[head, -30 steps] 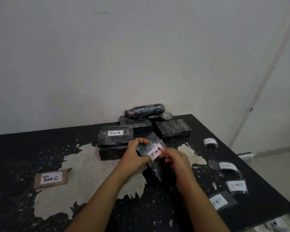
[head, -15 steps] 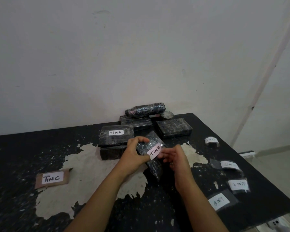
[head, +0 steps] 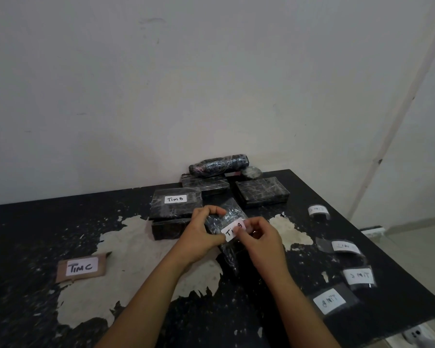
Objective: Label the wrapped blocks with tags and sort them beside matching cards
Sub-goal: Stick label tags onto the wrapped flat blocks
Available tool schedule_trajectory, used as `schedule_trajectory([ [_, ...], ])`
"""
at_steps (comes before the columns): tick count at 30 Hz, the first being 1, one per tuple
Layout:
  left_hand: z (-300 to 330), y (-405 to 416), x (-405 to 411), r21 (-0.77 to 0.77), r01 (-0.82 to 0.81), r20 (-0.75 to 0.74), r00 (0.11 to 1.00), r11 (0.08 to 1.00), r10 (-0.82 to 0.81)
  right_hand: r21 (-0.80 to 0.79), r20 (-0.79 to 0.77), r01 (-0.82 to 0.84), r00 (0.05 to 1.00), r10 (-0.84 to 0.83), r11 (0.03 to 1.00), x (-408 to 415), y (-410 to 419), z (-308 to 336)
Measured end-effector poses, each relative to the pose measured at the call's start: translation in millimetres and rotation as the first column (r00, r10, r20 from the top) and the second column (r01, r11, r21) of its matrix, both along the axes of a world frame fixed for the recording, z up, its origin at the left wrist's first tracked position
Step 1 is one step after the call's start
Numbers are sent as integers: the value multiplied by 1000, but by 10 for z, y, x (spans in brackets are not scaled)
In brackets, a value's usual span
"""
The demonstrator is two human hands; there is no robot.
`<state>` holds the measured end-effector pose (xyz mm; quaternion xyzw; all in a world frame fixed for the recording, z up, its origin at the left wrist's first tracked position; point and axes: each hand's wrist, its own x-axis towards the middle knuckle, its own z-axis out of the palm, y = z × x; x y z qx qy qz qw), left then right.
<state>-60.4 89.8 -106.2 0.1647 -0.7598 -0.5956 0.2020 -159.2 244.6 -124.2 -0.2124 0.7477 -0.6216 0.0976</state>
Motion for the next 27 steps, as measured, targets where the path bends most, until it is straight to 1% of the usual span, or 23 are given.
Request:
schedule_trajectory([
  [4,-13,-47,34,-3,-1,11,1000,1000,1,-30,-8,-7,1000,7,1000,-25,27,45],
  [8,19,-64,76,23,18,18,1000,1000,-18,-57,48,-18,999,21,998,-11,49,124],
  [12,30,-84,111,22,30,9,999,999,-31,-72,45,-20,999,23,997,-14,44,152],
  [13,18,-92,98,30,13,8,1000,999,-13,-80,35,-25,999,28,996,-12,42,147],
  [15,12,-82,77,100,-38,15,999,994,37,-102,11,-47,999,49,994,8,39,146],
  [18,-75,-84,9,100,-148,21,989,984,147,-143,-21,-59,998,57,988,51,30,140],
  [19,-103,-82,-16,126,-188,17,982,974,187,-152,-43,-65,997,59,986,68,28,140],
  [21,-144,-89,-60,232,-250,-4,966,940,258,-157,-97,-82,993,68,984,109,28,138],
  [22,-152,-95,-73,245,-270,-6,960,931,280,-157,-117,-90,991,72,984,131,24,136],
  [23,-152,-100,-75,211,-278,0,959,937,284,-154,-138,-96,988,75,983,150,18,135],
  [26,-117,-91,-58,0,-261,-4,965,965,261,-142,-213,-105,974,73,984,202,-4,121],
  [27,-101,-87,-54,-35,-255,-19,967,966,255,-143,-229,-105,971,71,984,217,-13,118],
])
